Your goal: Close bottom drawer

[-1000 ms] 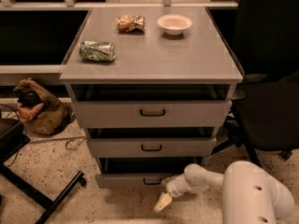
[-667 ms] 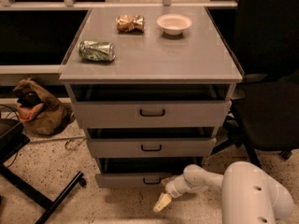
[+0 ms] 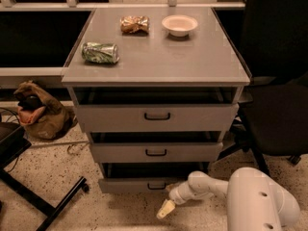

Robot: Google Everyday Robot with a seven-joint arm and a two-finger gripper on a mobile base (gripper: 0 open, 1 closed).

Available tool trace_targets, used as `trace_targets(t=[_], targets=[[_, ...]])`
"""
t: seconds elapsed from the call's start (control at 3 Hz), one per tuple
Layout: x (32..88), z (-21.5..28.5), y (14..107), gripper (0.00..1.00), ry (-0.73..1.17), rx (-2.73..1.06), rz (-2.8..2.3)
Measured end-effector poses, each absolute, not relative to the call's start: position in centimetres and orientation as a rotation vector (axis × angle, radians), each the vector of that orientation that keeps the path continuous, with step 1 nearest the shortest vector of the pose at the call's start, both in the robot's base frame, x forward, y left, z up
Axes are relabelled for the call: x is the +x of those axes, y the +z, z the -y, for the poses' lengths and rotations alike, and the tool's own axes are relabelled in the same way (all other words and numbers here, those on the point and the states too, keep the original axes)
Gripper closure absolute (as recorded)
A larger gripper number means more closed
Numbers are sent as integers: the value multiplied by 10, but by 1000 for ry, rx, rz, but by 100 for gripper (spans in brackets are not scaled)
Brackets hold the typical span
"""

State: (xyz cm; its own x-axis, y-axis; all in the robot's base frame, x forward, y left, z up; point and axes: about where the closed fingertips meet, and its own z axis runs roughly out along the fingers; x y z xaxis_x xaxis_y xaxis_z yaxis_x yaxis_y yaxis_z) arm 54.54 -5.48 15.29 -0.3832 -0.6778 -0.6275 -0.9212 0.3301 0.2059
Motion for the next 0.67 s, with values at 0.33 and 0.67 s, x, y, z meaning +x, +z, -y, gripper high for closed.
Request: trace_targets(t=[0.33, 0.67], targets=[[547, 62, 151, 0, 753, -1375, -2176], [551, 69, 155, 0, 728, -1344, -2183]])
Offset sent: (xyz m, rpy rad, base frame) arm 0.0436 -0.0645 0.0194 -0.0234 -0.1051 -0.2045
